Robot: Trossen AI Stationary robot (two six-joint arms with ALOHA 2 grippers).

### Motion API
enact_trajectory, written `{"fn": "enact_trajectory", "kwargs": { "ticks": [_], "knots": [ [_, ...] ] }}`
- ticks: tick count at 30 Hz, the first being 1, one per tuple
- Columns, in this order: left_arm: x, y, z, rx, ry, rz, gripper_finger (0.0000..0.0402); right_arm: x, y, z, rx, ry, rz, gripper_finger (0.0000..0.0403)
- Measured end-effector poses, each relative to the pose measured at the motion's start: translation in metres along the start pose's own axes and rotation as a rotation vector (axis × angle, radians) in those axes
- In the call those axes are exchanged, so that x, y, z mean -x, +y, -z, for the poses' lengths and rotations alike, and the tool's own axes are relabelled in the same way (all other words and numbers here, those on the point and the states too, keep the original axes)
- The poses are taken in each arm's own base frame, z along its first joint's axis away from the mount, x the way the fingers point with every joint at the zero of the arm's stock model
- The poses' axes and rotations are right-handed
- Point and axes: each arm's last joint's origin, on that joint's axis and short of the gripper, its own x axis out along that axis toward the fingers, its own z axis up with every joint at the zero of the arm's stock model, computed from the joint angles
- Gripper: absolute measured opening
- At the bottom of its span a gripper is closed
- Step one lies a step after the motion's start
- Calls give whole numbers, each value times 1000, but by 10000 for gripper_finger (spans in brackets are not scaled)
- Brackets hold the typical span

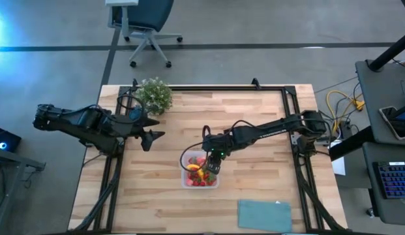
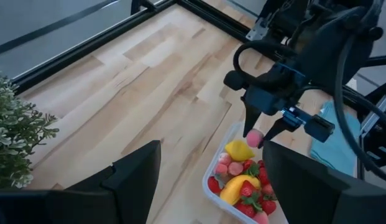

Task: Pick and placing Produce into tupperware
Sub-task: Put the pink peach into the transparent container, then return to Home Position

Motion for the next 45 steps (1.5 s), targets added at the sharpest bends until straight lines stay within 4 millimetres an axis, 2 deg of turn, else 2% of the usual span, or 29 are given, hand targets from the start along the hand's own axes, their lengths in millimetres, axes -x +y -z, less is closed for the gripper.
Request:
{"fn": "enact_trajectory", "kwargs": {
  "ticks": [5, 12, 16, 18, 23, 28, 31, 33, 36, 39, 42, 45],
  "knots": [
    [-1, 0, 1, -10, 7, -7, 267, 5, 7, -6, 57, -21, -45, 152],
    [-3, 1, 3, -19, 27, -25, 267, 19, 17, -20, 83, -82, -84, 229],
    [-3, 1, 3, -19, 27, -25, 267, 32, 22, -29, 86, -98, -86, 259],
    [-2, 1, 3, -15, 29, -17, 267, 46, 24, -34, 57, -75, -77, 267],
    [1, -1, 0, 64, 7, 30, 267, 97, 32, -46, 44, -7, -65, 276],
    [6, 0, -3, -61, -45, 63, 267, 146, 49, -58, 285, -156, -93, 273],
    [14, 10, 1, -84, -111, 56, 267, 170, 41, -56, 291, -206, -92, 272],
    [18, 17, 6, -95, -173, 89, 267, 178, 29, -50, 270, -217, -70, 273],
    [19, 27, 21, -122, -264, 193, 267, 187, 10, -30, 217, -231, -54, 274],
    [27, 42, 37, -158, -364, 330, 267, 196, -2, -4, 193, -310, -90, 271],
    [35, 57, 50, -149, -459, 381, 267, 205, -13, 23, 214, -415, -117, 269],
    [43, 70, 61, -123, -521, 403, 267, 214, -35, 58, 50, -441, -38, 271]
  ]
}}
